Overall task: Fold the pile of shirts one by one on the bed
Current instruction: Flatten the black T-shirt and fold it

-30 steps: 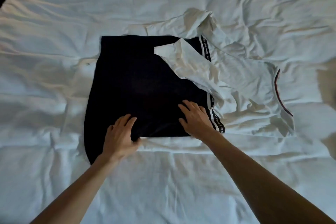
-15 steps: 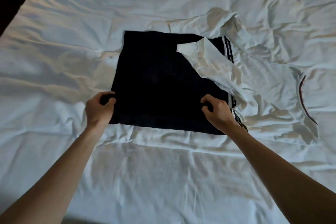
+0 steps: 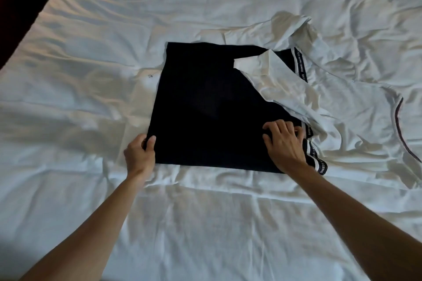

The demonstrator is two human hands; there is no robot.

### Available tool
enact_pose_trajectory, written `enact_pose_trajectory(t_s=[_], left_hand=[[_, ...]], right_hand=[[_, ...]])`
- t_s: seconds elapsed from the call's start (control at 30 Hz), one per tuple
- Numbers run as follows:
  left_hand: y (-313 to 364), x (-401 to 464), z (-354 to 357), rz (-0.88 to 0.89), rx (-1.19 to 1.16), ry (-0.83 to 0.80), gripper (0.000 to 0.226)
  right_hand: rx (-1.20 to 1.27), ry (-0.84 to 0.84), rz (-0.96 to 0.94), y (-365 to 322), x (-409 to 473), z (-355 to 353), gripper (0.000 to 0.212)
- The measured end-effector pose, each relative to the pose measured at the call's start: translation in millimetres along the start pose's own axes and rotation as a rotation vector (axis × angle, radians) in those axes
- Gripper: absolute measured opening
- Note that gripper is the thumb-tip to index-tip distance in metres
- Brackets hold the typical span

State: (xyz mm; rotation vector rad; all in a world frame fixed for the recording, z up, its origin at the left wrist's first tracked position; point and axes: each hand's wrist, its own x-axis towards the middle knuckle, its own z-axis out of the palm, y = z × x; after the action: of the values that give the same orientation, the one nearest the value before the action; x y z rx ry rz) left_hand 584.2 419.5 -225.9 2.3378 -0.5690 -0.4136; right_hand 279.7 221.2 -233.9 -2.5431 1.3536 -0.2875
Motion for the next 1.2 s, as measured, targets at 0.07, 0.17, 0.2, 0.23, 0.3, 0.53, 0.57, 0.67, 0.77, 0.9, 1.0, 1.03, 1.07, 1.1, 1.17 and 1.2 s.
enact_pose_trajectory(t_s=[0.07, 0.17, 0.2, 0.23, 0.3, 0.53, 0.57, 0.67, 0.77, 0.9, 1.0, 1.03, 1.07, 1.1, 1.17, 1.2], left_hand=[[-4, -3, 4, -0.025, 0.014, -0.005, 0.019], [-3, -10, 8, -0.034, 0.024, 0.006, 0.019], [-4, -10, 9, -0.018, 0.036, 0.013, 0.02], [-5, -10, 10, 0.001, 0.048, 0.016, 0.021], [-7, -8, 11, 0.028, 0.069, 0.028, 0.022], [-4, -9, 13, 0.084, 0.146, 0.105, 0.025], [-3, -8, 12, 0.111, 0.146, 0.133, 0.025], [-6, 0, 4, 0.191, 0.149, 0.227, 0.028], [-17, 4, -1, 0.152, 0.249, 0.16, 0.028], [0, -4, 13, 0.021, 0.392, 0.084, 0.026], [35, -28, 41, 0.204, 0.477, 0.223, 0.055], [50, -41, 58, 0.326, 0.434, 0.207, 0.056], [63, -54, 73, 0.449, 0.366, 0.14, 0.052], [79, -67, 93, 0.569, 0.276, 0.027, 0.046], [110, -93, 133, 0.744, 0.146, -0.243, 0.038], [125, -105, 150, 0.793, 0.133, -0.341, 0.038]], right_hand=[[-0.017, 0.008, -0.056, -14, -24, 5, 0.046], [-0.008, -0.085, -0.314, -30, -71, 17, 0.072], [-0.03, -0.113, -0.354, -30, -84, 25, 0.071], [-0.041, -0.115, -0.339, -28, -91, 32, 0.067], [-0.059, -0.083, -0.242, -23, -90, 41, 0.059], [-0.093, -0.038, -0.334, -21, -72, 50, 0.047], [-0.056, -0.026, -0.319, -23, -72, 49, 0.049], [0.068, 0.004, -0.272, -37, -77, 40, 0.05], [0.034, -0.085, -0.307, -47, -82, 41, 0.048], [0.115, -0.223, -0.346, -29, -76, 26, 0.061], [0.256, -0.021, -0.175, 11, -56, -8, 0.054], [0.258, 0.071, -0.099, 34, -47, -18, 0.049], [0.237, 0.138, -0.02, 56, -36, -26, 0.046], [0.201, 0.168, 0.072, 79, -27, -33, 0.048], [0.128, 0.094, 0.26, 119, -12, -49, 0.06], [0.097, -0.005, 0.351, 133, -5, -57, 0.066]])
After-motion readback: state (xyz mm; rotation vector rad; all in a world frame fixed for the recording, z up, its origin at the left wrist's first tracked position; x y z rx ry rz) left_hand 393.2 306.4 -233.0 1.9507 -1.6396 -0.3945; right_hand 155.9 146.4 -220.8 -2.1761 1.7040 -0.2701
